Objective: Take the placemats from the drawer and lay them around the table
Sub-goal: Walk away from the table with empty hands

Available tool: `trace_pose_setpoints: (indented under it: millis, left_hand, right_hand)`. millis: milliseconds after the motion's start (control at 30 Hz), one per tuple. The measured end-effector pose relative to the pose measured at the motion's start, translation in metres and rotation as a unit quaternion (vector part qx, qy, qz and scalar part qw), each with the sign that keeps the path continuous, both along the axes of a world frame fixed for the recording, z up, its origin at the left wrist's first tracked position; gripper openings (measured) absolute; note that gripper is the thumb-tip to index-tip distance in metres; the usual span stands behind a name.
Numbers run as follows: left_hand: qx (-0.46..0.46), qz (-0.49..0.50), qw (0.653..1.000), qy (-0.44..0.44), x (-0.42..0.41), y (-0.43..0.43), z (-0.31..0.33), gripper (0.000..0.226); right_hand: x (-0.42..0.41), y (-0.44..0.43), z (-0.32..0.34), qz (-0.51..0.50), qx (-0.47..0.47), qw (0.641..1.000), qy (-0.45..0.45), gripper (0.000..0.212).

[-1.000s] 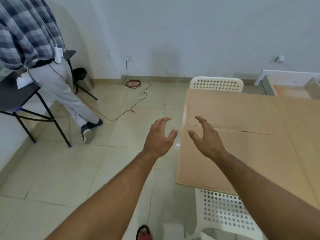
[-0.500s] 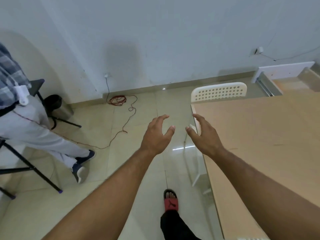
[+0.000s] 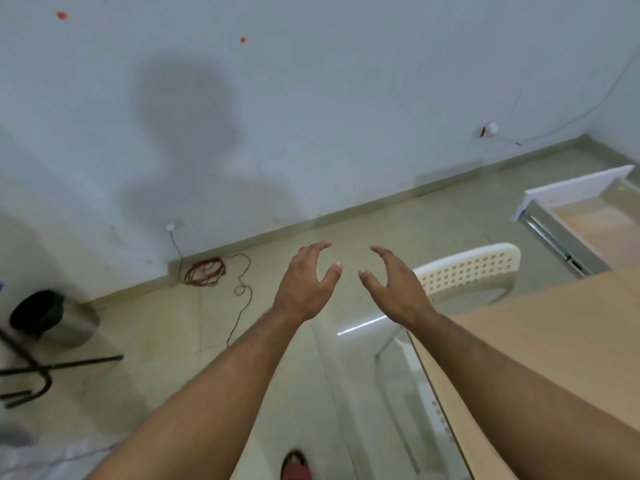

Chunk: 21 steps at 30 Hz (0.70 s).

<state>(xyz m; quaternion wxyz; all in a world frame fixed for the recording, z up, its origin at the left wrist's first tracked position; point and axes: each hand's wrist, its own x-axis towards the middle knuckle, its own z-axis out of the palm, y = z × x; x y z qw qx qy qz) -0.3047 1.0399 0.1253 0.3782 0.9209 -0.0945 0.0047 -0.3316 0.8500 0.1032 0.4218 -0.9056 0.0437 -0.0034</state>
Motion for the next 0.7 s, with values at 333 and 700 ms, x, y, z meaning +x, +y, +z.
trace_pose_setpoints:
  millis: [333,700]
  left_hand:
    - [-0.013,-0.141,0.990,-0.009,0.276,-0.015,-0.006,0.050]
    - [-0.002,-0.311,0.951,-0.002,0.515,-0.164,0.001,0.050]
  right_hand:
    - [0.230,-0.010,0.003,-0.127,-0.012,0.992,-0.013,0.061]
    - [0.409,-0.121,0.003,-0.304,0.002,0.953,-0.010,0.060]
